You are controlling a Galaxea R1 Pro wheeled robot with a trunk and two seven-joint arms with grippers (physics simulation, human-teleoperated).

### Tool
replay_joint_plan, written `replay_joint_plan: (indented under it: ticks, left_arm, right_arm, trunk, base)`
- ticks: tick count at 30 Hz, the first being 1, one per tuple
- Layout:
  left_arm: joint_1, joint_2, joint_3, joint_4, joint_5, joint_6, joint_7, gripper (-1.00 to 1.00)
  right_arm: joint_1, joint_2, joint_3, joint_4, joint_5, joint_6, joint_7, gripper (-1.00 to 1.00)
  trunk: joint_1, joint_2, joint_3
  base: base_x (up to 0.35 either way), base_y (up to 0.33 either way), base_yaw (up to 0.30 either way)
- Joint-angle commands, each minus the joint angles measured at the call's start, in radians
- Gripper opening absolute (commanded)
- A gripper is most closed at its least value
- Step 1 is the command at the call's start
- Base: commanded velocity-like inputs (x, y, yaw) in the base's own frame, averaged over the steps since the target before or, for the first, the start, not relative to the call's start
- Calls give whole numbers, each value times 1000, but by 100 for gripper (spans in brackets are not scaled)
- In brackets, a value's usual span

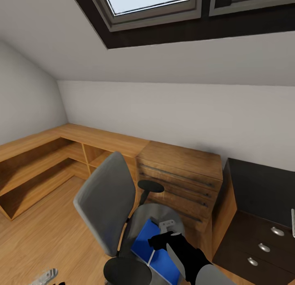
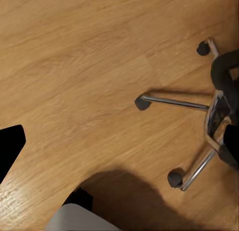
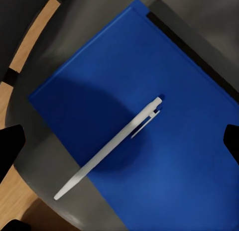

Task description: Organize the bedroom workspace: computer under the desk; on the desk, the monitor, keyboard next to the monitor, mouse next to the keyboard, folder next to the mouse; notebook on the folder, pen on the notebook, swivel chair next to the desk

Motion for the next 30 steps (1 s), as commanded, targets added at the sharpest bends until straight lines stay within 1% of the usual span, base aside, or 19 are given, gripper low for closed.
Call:
replay_joint_plan:
  ticks: [1, 2, 3, 4, 5, 6, 9, 10, 18, 20, 22, 30]
  left_arm:
    - [0, 0, 10, -35, 21, 38, 8, 100]
    - [0, 0, 17, -46, 27, 49, 8, 100]
    - [0, -1, 30, -54, 37, 66, 8, 100]
    - [0, -2, 42, -37, 42, 74, 8, 100]
    - [0, -3, 45, -17, 43, 75, 8, 100]
    - [0, -3, 50, 30, 43, 70, 6, 100]
    - [0, -3, 55, 86, 43, 40, -1, 100]
    - [0, -2, 56, 92, 43, 33, -3, 100]
    - [0, -1, 62, 108, 40, -4, -15, 100]
    - [0, -1, 61, 109, 39, -32, -16, 100]
    - [0, -2, 61, 110, 39, -46, -16, 100]
    - [0, -2, 62, 113, 39, -61, -16, 100]
  right_arm:
    - [-1, 0, 2, -1, -6, 4, -2, 100]
    - [-1, 0, 2, -1, -6, 4, -2, 100]
    - [-1, 0, 2, -1, -6, 4, -2, 100]
    - [-1, 0, 2, -1, -6, 4, -3, 100]
    - [-1, 0, 2, -1, -6, 4, -3, 100]
    - [-1, 0, 2, -1, -6, 4, -3, 100]
    - [-1, 0, 2, -1, -6, 4, -3, 100]
    - [-1, 0, 2, -1, -6, 4, -3, 100]
    - [-1, 0, 2, -1, -5, 4, -3, 100]
    - [-1, 0, 2, -1, -4, 4, -3, 100]
    - [-1, 0, 2, -1, -3, 3, -4, 100]
    - [-1, 0, 2, -1, 0, 2, -11, 100]
  trunk:
    - [4, -8, -4]
    - [8, -15, -7]
    - [12, -22, -10]
    - [16, -29, -14]
    - [19, -36, -17]
    - [23, -43, -20]
    - [35, -64, -29]
    - [39, -71, -32]
    - [69, -127, -57]
    - [77, -141, -64]
    - [85, -155, -70]
    - [115, -211, -95]
  base:
    - [0, 0, 0]
    - [0, 0, 0]
    - [0, 0, 0]
    - [0, 0, 0]
    - [0, 0, 0]
    - [0, 0, 0]
    - [0, 0, 0]
    - [0, 0, 0]
    - [0, 0, 0]
    - [0, 0, 0]
    - [0, 0, 0]
    - [0, 0, 0]
